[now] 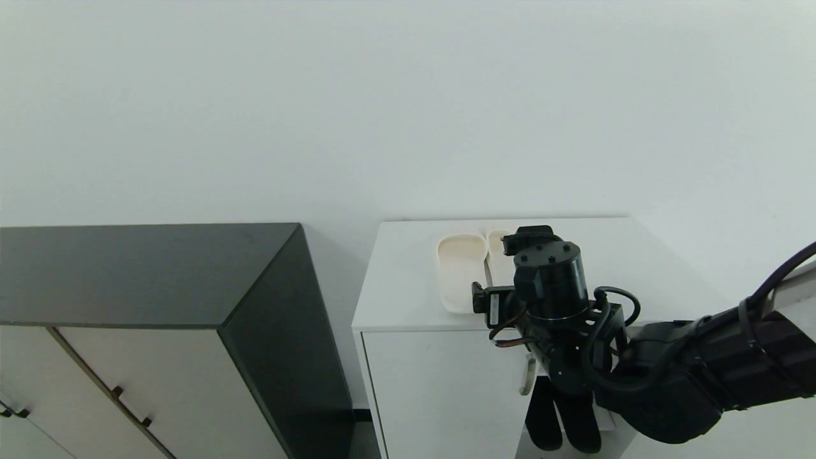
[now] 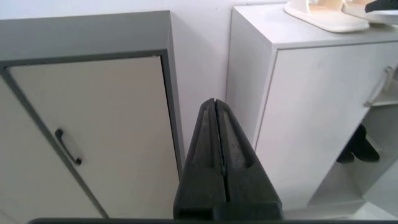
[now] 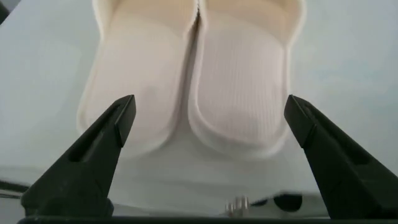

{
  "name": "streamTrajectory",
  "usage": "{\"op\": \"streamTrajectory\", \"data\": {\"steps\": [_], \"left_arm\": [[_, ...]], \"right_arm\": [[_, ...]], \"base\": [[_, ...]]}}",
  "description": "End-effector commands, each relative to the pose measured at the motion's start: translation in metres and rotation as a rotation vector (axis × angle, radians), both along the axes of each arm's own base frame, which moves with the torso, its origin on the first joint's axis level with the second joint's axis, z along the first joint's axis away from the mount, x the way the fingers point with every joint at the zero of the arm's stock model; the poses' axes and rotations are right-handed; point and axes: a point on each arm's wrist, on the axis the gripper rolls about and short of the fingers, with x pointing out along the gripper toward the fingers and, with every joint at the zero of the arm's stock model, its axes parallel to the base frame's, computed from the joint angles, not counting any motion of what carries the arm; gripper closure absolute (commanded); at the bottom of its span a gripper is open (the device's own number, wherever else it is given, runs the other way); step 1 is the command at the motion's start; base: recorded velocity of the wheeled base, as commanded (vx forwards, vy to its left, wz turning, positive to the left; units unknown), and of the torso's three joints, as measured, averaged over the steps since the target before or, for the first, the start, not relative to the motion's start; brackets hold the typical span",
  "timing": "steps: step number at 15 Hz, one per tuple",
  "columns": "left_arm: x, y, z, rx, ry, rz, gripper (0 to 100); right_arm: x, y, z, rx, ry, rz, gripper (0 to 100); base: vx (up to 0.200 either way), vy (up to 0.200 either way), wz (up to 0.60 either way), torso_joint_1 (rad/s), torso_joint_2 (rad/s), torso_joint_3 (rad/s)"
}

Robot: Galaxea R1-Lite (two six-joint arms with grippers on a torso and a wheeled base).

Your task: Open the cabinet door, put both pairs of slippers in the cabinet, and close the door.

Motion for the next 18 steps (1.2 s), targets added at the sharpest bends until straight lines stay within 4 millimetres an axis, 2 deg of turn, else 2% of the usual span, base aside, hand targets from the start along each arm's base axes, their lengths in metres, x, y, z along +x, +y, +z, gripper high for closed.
{"op": "streamTrajectory", "data": {"steps": [1,3,6,7,11,18], "left_arm": [[0.000,0.000,0.000,0.000,0.001,0.000,100],[0.000,0.000,0.000,-0.001,0.001,0.000,100],[0.000,0.000,0.000,0.000,0.001,0.000,100],[0.000,0.000,0.000,0.000,0.001,0.000,100],[0.000,0.000,0.000,0.000,0.001,0.000,100],[0.000,0.000,0.000,0.000,0.001,0.000,100]], "right_arm": [[0.001,0.002,0.001,0.009,0.000,0.022,0],[0.003,0.004,0.004,0.016,-0.002,0.047,0],[0.023,-0.005,0.025,0.009,-0.050,0.043,0],[0.025,-0.005,0.026,-0.004,-0.041,0.042,0],[0.030,-0.008,0.021,-0.017,-0.012,0.054,0],[0.056,0.011,-0.005,-0.039,0.013,0.045,0]], "base": [[0.000,0.000,0.00,0.000,0.00,0.000],[0.000,0.000,0.00,0.000,0.00,0.000],[0.000,0.000,0.00,0.000,0.00,0.000],[0.000,0.000,0.00,0.000,0.00,0.000],[0.000,0.000,0.00,0.000,0.00,0.000],[0.000,0.000,0.00,0.000,0.00,0.000]]}}
